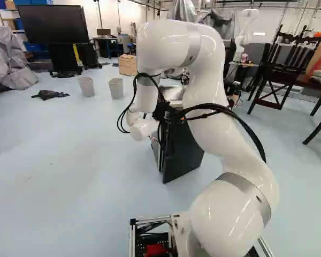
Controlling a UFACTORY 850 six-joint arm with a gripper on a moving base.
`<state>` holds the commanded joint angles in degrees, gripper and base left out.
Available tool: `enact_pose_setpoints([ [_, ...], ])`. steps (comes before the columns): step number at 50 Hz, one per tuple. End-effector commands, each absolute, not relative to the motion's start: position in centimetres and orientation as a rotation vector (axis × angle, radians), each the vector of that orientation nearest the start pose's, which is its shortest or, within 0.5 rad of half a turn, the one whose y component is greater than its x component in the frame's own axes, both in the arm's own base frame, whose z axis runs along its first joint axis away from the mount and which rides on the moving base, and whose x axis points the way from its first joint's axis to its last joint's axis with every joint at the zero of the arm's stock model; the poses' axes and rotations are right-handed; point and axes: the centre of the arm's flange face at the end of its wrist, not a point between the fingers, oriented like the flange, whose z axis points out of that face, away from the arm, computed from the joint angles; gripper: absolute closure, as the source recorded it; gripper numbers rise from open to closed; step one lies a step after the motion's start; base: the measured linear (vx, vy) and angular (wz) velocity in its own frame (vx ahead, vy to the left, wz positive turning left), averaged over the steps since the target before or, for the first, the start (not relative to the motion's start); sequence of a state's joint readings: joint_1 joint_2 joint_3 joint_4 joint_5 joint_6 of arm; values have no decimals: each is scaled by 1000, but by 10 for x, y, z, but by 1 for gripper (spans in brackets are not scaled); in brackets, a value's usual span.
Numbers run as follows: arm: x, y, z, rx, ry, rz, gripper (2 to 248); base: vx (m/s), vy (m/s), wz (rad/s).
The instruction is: Grab a drink from the fridge
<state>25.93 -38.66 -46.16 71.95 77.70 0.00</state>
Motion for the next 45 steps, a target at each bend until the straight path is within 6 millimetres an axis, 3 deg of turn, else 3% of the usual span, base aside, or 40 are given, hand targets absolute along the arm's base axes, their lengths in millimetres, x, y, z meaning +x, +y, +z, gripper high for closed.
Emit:
enact_pose_setpoints([
  [45,426,125,252,-2568,1292,-2196,3,0,0,0],
])
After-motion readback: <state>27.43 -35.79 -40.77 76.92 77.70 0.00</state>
